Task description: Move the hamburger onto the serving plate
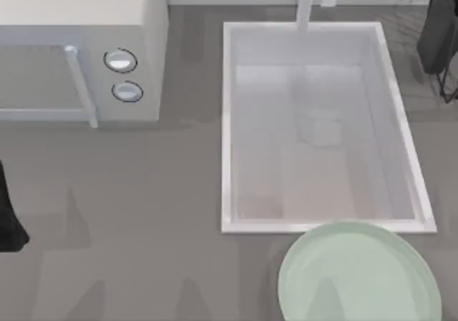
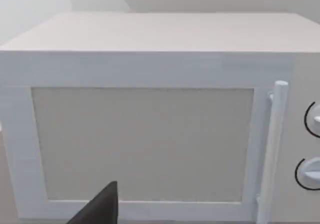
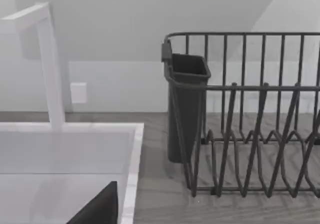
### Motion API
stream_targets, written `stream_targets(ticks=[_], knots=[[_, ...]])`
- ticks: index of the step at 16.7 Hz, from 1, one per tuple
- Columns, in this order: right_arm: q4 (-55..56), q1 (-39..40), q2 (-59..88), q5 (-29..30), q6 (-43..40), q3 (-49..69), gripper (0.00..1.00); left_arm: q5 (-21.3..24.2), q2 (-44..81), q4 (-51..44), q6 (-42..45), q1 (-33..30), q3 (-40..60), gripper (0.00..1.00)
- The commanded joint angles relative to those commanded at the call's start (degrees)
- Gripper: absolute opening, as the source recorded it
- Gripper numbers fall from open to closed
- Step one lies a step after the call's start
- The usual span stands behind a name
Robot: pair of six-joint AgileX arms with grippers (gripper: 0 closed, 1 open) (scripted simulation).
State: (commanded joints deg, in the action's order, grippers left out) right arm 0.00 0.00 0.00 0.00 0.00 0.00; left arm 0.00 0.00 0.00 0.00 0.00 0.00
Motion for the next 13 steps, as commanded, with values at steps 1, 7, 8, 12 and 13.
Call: stream_targets(ticks=[1,7,8,12,13], knots=[[0.00,0.00,0.00,0.00,0.00,0.00,1.00,0.00,0.00,0.00,0.00,0.00,0.00,1.00],[-7.36,-1.91,9.29,-0.10,-0.46,6.87,1.00,0.00,0.00,0.00,0.00,0.00,0.00,1.00],[-9.95,-2.56,12.96,-0.15,-0.61,9.25,1.00,0.00,0.00,0.00,0.00,0.00,0.00,1.00],[-22.60,-5.71,33.40,-0.35,-1.30,20.22,1.00,0.00,0.00,0.00,0.00,0.00,0.00,1.00],[-26.07,-6.58,39.29,-0.38,-1.47,23.05,1.00,0.00,0.00,0.00,0.00,0.00,0.00,1.00]])
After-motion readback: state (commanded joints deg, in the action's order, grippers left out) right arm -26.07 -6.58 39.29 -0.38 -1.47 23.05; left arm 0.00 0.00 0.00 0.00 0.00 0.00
